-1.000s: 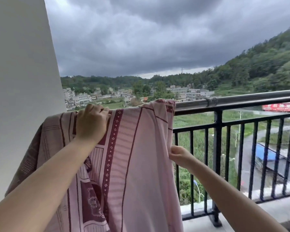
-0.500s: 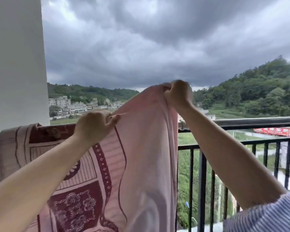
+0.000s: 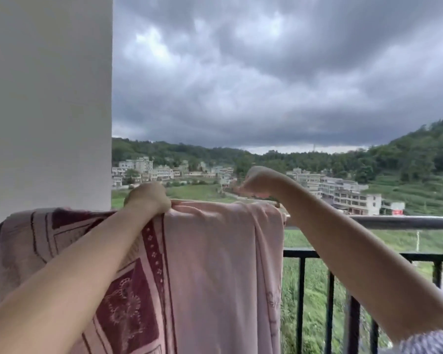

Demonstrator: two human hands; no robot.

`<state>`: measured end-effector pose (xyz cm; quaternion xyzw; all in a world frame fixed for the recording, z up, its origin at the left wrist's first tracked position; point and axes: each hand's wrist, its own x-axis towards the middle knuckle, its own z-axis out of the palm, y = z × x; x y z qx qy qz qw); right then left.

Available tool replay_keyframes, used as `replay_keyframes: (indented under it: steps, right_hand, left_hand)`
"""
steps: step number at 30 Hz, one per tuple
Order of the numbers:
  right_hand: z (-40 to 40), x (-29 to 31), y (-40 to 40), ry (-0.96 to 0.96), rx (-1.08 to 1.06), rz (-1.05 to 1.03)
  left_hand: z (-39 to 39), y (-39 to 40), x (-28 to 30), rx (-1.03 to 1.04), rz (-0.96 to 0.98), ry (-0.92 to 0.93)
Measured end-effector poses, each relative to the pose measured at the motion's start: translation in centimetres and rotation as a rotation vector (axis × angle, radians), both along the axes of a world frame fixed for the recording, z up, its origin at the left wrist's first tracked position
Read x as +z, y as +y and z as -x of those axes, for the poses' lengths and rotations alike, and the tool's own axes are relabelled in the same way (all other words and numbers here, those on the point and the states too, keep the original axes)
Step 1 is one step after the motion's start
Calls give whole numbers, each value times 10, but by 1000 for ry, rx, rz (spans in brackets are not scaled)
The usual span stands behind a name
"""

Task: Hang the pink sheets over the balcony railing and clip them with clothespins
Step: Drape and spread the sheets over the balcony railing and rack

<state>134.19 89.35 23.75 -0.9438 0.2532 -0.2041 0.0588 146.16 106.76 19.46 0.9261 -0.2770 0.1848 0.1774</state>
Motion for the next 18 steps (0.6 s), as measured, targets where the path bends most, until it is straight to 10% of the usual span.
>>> replay_keyframes:
  steps: [7,13,18]
  right_hand:
    - [101,-108,11,-992,21,316]
    - [92,-220,37,-274,62,-567]
    - [89,-229,50,-446,-132,-534]
  left_hand:
    - [9,18,-31,-424,167,-251]
    - [26,21,-55,-683,243,-489]
    - [28,24,-53,-620,344,-501]
